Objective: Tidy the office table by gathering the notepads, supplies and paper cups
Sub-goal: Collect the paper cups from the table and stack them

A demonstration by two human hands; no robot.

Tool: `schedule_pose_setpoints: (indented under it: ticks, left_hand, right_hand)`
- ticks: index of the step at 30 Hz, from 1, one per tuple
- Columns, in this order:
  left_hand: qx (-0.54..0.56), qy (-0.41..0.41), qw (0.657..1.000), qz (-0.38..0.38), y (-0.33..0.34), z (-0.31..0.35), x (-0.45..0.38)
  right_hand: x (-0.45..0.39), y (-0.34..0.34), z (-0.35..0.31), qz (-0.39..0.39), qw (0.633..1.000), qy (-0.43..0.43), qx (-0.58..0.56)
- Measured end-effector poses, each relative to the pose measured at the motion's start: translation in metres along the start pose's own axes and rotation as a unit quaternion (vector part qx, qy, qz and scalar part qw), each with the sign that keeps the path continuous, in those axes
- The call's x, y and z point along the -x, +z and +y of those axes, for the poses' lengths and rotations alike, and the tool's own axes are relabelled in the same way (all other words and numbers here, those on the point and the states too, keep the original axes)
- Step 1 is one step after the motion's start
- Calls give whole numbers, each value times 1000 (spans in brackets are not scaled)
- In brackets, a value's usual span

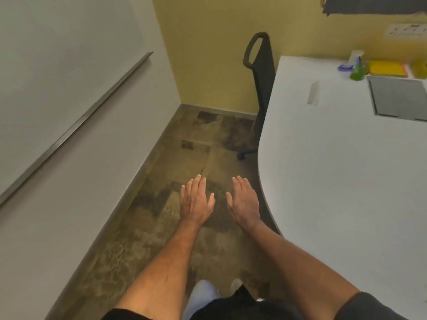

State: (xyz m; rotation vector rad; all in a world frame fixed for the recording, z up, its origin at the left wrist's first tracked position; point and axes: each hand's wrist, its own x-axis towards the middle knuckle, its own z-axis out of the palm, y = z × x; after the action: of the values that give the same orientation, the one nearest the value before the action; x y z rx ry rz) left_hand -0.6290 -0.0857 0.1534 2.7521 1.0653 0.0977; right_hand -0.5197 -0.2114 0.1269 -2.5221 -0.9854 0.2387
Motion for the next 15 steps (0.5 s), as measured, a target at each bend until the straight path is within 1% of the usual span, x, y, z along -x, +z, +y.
schedule_pose_setpoints:
  ticks: [3, 7, 12, 15]
  left_hand:
    - [10, 39, 999, 1, -3, 12, -83]
    - [6, 115, 993, -17, 8, 32, -187]
    - [-1, 212, 976, -42, 20, 62, -318]
    - [7, 268, 962, -50, 15, 82, -392]
  right_hand:
    - [-68, -8, 4, 30, 999, 38, -6]
    - [-152, -9, 20, 69, 991, 113, -16]
    - [-256, -13, 42, 107, 971, 213, -17]
    - [-311, -24, 52, 131, 955, 265, -27]
